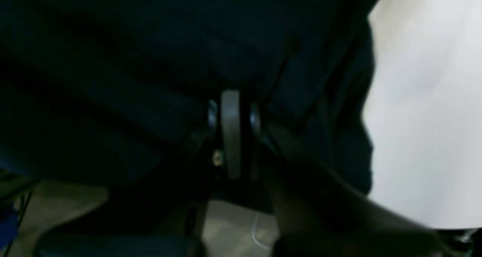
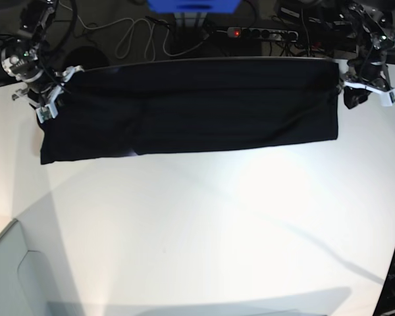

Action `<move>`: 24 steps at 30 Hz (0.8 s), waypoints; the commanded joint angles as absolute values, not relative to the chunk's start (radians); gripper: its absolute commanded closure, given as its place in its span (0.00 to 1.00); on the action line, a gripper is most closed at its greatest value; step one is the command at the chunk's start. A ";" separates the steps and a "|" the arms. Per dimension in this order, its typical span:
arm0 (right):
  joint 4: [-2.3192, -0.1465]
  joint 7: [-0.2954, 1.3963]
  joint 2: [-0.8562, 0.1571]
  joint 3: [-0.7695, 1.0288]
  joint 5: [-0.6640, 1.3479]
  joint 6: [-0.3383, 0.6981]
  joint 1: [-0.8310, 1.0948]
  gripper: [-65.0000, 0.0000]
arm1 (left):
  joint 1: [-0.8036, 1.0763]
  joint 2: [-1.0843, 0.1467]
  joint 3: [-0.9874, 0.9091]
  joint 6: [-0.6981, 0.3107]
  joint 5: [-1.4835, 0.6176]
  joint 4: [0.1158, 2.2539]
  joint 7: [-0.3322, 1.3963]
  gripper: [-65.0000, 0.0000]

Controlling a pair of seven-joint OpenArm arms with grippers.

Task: Fold the T-shirt properly
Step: 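Hold the strip ends with both grippers and regrip with the left gripper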

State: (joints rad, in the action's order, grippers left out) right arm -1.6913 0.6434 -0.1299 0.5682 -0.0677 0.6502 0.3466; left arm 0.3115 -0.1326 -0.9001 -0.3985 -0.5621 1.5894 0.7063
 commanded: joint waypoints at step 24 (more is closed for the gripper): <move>-1.702 0.633 -0.142 0.572 -0.061 0.673 0.349 1.00 | 0.318 -0.084 -0.840 -0.406 -0.576 1.609 0.708 0.66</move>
